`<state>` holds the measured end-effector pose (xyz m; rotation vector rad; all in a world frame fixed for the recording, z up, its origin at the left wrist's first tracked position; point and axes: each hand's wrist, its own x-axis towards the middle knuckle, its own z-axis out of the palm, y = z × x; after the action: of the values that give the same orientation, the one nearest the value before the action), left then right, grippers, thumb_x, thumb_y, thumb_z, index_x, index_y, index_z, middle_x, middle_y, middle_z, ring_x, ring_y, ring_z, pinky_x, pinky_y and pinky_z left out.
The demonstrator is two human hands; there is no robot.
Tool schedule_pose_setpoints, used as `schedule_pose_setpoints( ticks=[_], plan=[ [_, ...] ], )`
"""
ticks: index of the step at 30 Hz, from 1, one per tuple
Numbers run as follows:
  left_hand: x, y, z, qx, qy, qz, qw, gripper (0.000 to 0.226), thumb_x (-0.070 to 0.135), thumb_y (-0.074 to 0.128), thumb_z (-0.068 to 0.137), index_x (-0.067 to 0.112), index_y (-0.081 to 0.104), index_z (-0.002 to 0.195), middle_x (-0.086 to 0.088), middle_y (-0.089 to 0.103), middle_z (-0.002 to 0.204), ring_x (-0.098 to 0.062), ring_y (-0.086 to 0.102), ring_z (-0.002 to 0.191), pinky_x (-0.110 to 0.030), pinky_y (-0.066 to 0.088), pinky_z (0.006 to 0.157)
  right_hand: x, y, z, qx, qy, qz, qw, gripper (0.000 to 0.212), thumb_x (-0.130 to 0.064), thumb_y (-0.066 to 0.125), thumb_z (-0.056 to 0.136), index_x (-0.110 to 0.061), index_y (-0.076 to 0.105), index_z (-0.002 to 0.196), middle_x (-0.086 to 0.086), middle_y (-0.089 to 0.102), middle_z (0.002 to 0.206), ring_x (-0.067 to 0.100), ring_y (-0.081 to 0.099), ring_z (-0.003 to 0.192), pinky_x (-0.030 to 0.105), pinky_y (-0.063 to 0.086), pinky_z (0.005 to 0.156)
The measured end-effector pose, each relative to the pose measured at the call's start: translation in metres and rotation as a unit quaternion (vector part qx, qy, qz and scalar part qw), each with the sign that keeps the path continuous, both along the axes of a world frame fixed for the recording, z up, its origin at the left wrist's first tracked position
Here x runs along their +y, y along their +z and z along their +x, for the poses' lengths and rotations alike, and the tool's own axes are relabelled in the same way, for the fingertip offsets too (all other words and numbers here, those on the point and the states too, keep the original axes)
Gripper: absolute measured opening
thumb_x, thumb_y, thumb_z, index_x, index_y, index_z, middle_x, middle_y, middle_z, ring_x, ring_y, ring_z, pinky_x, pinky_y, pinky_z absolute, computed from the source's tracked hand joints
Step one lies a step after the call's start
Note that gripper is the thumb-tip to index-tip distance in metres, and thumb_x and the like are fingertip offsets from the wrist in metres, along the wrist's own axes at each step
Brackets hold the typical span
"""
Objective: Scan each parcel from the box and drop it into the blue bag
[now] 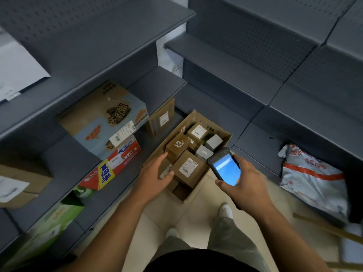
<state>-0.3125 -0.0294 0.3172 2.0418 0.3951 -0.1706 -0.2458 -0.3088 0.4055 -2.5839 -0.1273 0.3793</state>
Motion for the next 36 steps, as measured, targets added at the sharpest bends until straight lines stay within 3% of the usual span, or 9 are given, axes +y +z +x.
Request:
schedule_pose_setpoints(
  ticks=[4, 8, 12, 14, 18, 23, 26, 29, 36],
  plan=[
    [-0.003, -0.009, 0.019, 0.005, 0.021, 0.023, 1.0, 0.074, 0.071, 0.058, 0.08, 0.06, 0.032, 0.149, 0.018, 0.044, 0.153, -0.011, 0.04, 0.144, -0.051, 0.047, 0.111, 0.0, -0.014, 0.04, 0.01, 0.03, 0.015, 0.999, 0.091, -0.057, 0.082, 0.066, -0.035, 0.035, 0.141, -0.013, 0.048, 0.132, 0.0, 0.037, 0.1, 0.007, 0.026, 0.063],
    [-0.019, -0.012, 0.044, -0.008, 0.023, 0.063, 0.998, 0.063, 0.063, 0.059, 0.085, 0.072, 0.031, 0.14, 0.045, 0.043, 0.132, -0.001, 0.046, 0.134, -0.038, 0.047, 0.106, -0.011, -0.03, 0.086, 0.02, 0.056, 0.04, 0.997, 0.083, -0.053, 0.083, 0.068, -0.035, 0.04, 0.136, -0.019, 0.046, 0.118, -0.004, 0.042, 0.085, 0.007, 0.026, 0.06],
    [-0.044, -0.02, 0.071, 0.019, 0.03, 0.099, 0.994, 0.069, 0.058, 0.061, 0.088, 0.049, 0.036, 0.151, 0.019, 0.05, 0.144, 0.0, 0.044, 0.131, -0.031, 0.044, 0.105, -0.027, -0.047, 0.128, 0.032, 0.079, 0.058, 0.995, 0.082, -0.049, 0.083, 0.07, -0.032, 0.04, 0.137, -0.022, 0.04, 0.114, 0.0, 0.039, 0.093, 0.007, 0.026, 0.061],
    [-0.056, -0.026, 0.089, 0.025, 0.034, 0.116, 0.992, 0.067, 0.049, 0.066, 0.092, 0.045, 0.036, 0.152, 0.017, 0.049, 0.147, 0.004, 0.04, 0.129, -0.031, 0.043, 0.105, -0.03, -0.052, 0.146, 0.037, 0.097, 0.065, 0.992, 0.082, -0.049, 0.083, 0.07, -0.032, 0.039, 0.137, -0.022, 0.039, 0.116, -0.001, 0.038, 0.095, 0.006, 0.025, 0.063],
    [-0.068, -0.04, 0.135, 0.042, -0.006, 0.128, 0.991, 0.067, 0.036, 0.07, 0.095, 0.03, 0.041, 0.155, 0.005, 0.051, 0.151, -0.013, 0.048, 0.137, -0.045, 0.047, 0.11, -0.033, -0.066, 0.181, 0.038, 0.105, 0.069, 0.991, 0.082, -0.05, 0.083, 0.07, -0.033, 0.039, 0.137, -0.021, 0.04, 0.119, 0.001, 0.04, 0.1, 0.006, 0.026, 0.064],
    [-0.05, -0.084, 0.188, 0.015, -0.1, 0.103, 0.99, 0.059, 0.025, 0.071, 0.092, 0.031, 0.051, 0.147, 0.01, 0.062, 0.137, -0.006, 0.06, 0.122, -0.042, 0.055, 0.099, -0.032, -0.103, 0.211, 0.034, 0.048, 0.066, 0.996, 0.082, -0.05, 0.084, 0.069, -0.034, 0.041, 0.137, -0.024, 0.044, 0.12, -0.001, 0.043, 0.093, 0.005, 0.027, 0.065],
    [-0.029, -0.134, 0.222, 0.029, -0.147, 0.115, 0.982, 0.063, 0.029, 0.07, 0.093, 0.037, 0.045, 0.15, 0.009, 0.061, 0.14, -0.007, 0.059, 0.124, -0.041, 0.055, 0.1, -0.032, -0.146, 0.221, 0.027, 0.015, 0.06, 0.998, 0.082, -0.049, 0.084, 0.068, -0.031, 0.043, 0.137, -0.022, 0.043, 0.115, -0.002, 0.044, 0.087, 0.005, 0.026, 0.065],
    [-0.022, -0.191, 0.254, 0.028, -0.188, 0.147, 0.971, 0.062, 0.038, 0.066, 0.09, 0.044, 0.043, 0.147, 0.01, 0.063, 0.135, -0.005, 0.061, 0.119, -0.038, 0.056, 0.096, -0.032, -0.198, 0.225, 0.04, 0.0, 0.041, 0.998, 0.088, -0.048, 0.085, 0.068, -0.027, 0.042, 0.141, -0.011, 0.052, 0.127, 0.0, 0.04, 0.1, 0.004, 0.026, 0.069],
    [-0.043, -0.324, 0.31, 0.061, -0.268, 0.242, 0.93, 0.074, 0.023, 0.068, 0.094, 0.035, 0.032, 0.157, 0.002, 0.046, 0.155, -0.019, 0.044, 0.142, -0.038, 0.04, 0.114, -0.034, -0.306, 0.233, 0.081, -0.022, 0.026, 0.996, 0.09, -0.048, 0.083, 0.071, -0.029, 0.036, 0.145, -0.007, 0.048, 0.138, 0.013, 0.048, 0.116, 0.022, 0.041, 0.086]
  ],
)
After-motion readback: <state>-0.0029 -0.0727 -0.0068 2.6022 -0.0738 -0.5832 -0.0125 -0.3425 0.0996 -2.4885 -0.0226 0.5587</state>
